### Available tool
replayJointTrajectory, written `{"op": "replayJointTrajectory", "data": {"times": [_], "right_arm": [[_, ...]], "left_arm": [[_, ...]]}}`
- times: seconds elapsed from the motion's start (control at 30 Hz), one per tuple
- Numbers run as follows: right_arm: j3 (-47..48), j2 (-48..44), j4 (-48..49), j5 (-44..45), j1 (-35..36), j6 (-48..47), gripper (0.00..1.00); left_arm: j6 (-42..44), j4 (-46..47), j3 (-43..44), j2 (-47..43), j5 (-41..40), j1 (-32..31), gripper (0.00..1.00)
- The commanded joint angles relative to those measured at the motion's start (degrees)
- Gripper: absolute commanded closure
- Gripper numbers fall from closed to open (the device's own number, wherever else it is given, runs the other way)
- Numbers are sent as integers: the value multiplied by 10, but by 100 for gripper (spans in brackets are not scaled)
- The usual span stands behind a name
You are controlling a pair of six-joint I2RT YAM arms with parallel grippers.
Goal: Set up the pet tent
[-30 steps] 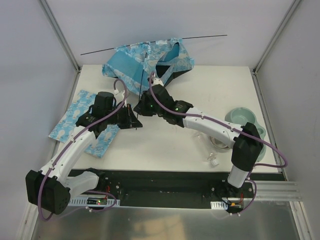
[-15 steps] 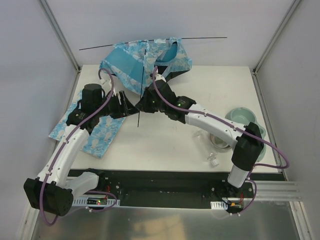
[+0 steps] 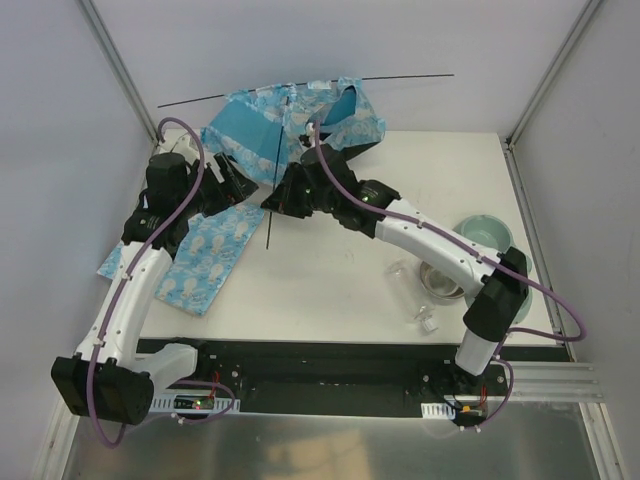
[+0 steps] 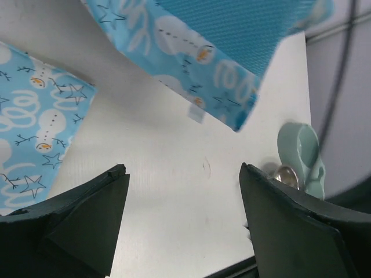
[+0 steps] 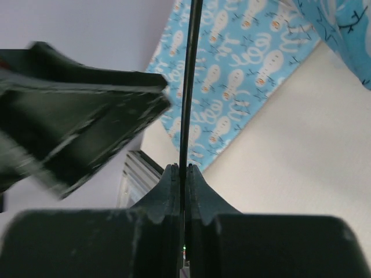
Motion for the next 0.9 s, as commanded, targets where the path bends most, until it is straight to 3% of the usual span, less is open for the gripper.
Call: {"op": "replayJointTrajectory", "data": {"times": [0.0, 0.27, 0.43, 0.7, 0.87], "right_arm": [[63, 0, 2, 31, -24, 32, 100], [75, 19, 22, 23, -40, 107, 100], [80, 20, 40, 2, -47, 139, 100], [89, 24, 63, -13, -53, 179, 100], [96, 26, 67, -16, -52, 189, 100]], "left_arm": [[-41, 28, 27, 36, -52, 14, 20], [-48, 151, -23, 84, 2, 14, 17], [-51, 229, -50, 100, 82, 14, 15], [-148, 452, -111, 157, 204, 12, 16], [-185, 603, -138, 200, 214, -14, 15]]}}
